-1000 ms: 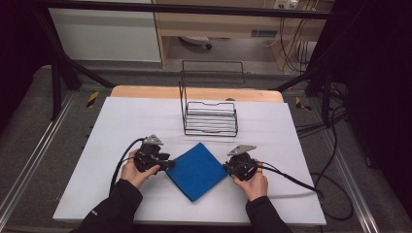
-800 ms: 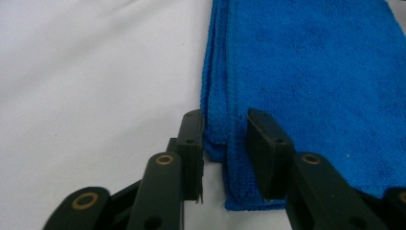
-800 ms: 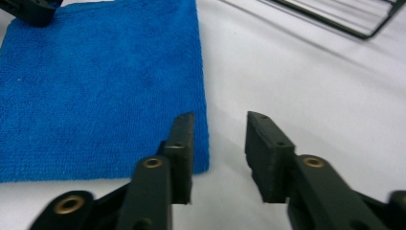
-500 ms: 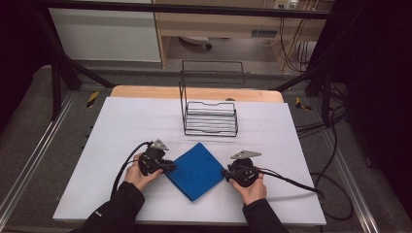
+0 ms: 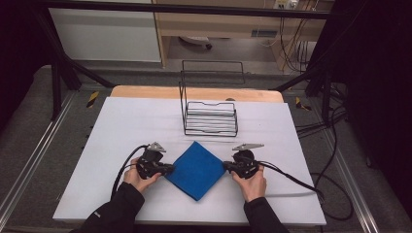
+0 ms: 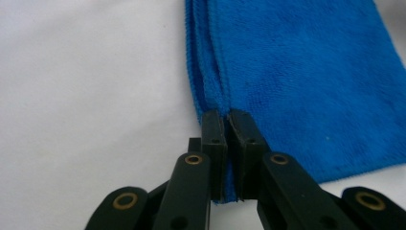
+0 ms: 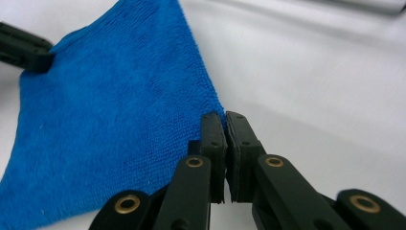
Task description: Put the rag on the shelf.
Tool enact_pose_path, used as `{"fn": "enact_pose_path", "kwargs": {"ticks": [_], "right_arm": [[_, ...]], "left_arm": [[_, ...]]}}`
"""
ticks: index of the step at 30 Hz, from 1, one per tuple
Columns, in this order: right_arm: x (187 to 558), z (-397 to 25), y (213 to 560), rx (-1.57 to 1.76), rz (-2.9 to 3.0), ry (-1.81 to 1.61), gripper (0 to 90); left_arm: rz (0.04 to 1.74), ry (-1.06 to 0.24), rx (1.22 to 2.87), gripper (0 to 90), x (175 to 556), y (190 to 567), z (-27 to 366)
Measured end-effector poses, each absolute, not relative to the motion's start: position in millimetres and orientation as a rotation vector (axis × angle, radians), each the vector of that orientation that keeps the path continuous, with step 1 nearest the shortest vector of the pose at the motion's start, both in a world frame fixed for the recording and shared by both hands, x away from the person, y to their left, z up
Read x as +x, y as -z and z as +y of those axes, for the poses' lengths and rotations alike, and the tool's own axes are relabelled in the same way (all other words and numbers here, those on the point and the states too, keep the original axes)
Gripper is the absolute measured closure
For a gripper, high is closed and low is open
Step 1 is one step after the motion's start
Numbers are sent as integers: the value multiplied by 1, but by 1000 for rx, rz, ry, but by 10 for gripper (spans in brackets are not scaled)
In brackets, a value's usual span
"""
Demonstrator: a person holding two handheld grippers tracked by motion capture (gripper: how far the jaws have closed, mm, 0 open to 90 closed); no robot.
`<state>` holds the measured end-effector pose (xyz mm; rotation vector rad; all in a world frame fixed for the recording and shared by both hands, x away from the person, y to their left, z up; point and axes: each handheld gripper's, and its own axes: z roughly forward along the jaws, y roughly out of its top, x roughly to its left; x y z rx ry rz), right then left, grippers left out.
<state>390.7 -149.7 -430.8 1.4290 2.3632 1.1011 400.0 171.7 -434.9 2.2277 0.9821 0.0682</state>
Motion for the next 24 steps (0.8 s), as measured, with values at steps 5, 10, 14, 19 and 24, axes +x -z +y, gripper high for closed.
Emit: {"fn": "enact_pose_path", "kwargs": {"ticks": [5,10,14,19,24], "right_arm": [[412,-140,424,1179,2424,-1027,873],[434,-132,428,1079,2444,-1040,871],[444,-129,432,1036,2447,-1047,870],[456,-122,444,1026,2424,-1082,856],[448,-127,434,1016,2374,-1106,736]], "left_arm": [[1054,-111,2169,842,382,436,170],[1081,-139,2122,825,368,439,168],[1080,-152,2113,823,364,440,167],[1083,-175,2114,788,363,441,166],[1054,-197,2124,674,364,436,169]]}}
